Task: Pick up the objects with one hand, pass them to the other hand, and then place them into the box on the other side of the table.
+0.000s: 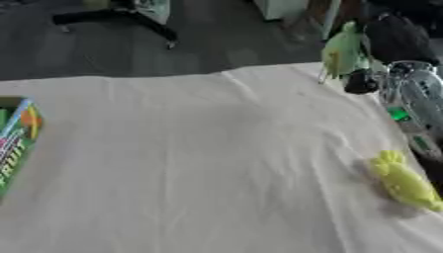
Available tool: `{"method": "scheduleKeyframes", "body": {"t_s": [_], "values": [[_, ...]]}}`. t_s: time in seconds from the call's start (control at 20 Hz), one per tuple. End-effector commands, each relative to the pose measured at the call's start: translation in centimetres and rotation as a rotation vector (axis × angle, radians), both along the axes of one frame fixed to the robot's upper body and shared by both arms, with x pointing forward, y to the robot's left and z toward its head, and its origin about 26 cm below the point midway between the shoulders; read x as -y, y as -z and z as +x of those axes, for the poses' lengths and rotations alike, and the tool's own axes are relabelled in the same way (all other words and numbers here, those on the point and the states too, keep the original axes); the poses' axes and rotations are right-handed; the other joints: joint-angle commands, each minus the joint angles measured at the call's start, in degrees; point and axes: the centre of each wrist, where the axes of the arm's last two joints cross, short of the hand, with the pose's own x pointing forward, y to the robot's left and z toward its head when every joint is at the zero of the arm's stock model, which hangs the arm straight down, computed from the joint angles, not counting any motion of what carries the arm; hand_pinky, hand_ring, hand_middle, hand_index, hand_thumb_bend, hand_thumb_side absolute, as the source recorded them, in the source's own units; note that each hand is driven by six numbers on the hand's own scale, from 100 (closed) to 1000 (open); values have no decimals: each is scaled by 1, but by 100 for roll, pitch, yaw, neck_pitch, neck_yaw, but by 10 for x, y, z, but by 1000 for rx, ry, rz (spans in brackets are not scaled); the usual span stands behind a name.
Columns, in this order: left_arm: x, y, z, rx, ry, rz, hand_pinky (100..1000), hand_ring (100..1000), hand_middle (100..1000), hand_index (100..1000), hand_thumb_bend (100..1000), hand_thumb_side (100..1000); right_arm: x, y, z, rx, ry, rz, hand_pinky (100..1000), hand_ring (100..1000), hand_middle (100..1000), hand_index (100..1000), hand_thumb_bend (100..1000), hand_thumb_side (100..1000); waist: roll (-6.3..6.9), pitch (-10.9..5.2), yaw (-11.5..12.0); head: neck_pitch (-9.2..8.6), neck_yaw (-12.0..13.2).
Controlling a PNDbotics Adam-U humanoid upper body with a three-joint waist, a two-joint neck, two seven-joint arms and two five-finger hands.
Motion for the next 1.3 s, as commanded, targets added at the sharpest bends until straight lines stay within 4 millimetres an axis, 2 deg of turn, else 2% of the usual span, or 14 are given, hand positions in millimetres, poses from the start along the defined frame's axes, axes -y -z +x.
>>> {"method": "scheduleKeyframes", "body": {"t_s": [0.05, 0.3, 0.45, 0.7, 0.9, 1.3], "values": [[-11, -16, -4, 55, -33, 19, 746, 780, 750, 732, 100, 624, -1, -7, -5, -29, 30, 283, 703, 494, 312, 486, 100, 100, -11, -168, 15, -17, 94], [-12, -20, -5, 69, -40, 17, 746, 779, 749, 732, 100, 621, -1, 5, 0, 58, -97, 364, 699, 487, 304, 487, 100, 100, -18, -169, 41, -25, 248], [-13, -23, -5, 82, -40, 19, 746, 779, 749, 732, 100, 617, -5, 24, 10, 175, -197, 490, 698, 482, 298, 488, 100, 100, -24, -167, 64, -1, 254], [-12, -30, -5, 103, -37, 27, 746, 779, 748, 733, 100, 611, -42, 50, 12, 409, -251, 737, 698, 477, 293, 489, 100, 100, -35, -164, 128, 15, 228], [-15, -34, -6, 118, -47, 36, 746, 778, 747, 733, 100, 606, -54, 50, 13, 445, -260, 824, 699, 476, 292, 490, 100, 100, -32, -170, 138, 32, 212], [-20, -38, -8, 134, -62, 47, 747, 778, 747, 733, 100, 599, -62, 54, 14, 478, -336, 846, 701, 475, 292, 491, 100, 100, -18, -168, 161, 42, 198]]}}
